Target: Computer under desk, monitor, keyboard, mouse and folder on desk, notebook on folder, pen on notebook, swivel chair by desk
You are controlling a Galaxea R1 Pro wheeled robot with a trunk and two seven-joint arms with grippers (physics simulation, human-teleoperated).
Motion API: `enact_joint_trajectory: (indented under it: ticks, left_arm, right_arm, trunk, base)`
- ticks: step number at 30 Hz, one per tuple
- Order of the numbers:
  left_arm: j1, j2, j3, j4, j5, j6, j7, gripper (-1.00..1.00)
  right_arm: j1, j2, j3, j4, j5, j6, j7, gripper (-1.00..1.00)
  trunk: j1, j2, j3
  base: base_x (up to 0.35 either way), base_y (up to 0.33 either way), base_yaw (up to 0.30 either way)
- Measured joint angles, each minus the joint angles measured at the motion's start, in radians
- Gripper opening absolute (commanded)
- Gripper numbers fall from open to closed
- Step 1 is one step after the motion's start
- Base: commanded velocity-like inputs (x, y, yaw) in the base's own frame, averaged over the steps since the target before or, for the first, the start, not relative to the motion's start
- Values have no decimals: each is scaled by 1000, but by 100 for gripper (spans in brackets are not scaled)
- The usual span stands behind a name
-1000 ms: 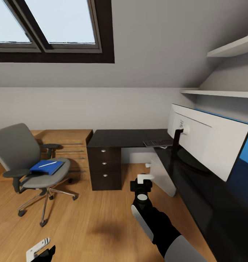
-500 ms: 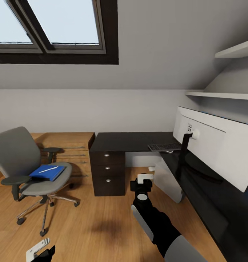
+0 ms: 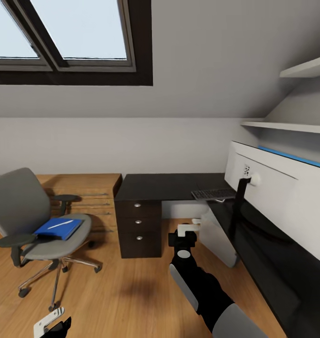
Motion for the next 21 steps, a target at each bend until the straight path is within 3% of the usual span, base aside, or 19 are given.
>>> enact_joint_trajectory:
  ticks: [9, 13, 21]
  left_arm:
    - [0, 0, 0, 0, 0, -1, 0, 100]
    - [0, 0, 0, 0, 0, -1, 0, 100]
    - [0, 0, 0, 0, 1, -2, 0, 100]
  right_arm:
    - [11, -6, -4, -86, 0, 7, -4, -100]
    - [63, -11, -4, -187, 0, 16, -21, -100]
    - [72, -13, -4, -204, 0, 17, -25, -100]
  trunk:
    - [-35, 63, 28]
    - [-50, 91, 41]
    - [-81, 147, 66]
  base:
    - [333, 0, 0]
    - [334, 0, 0]
    - [334, 0, 0]
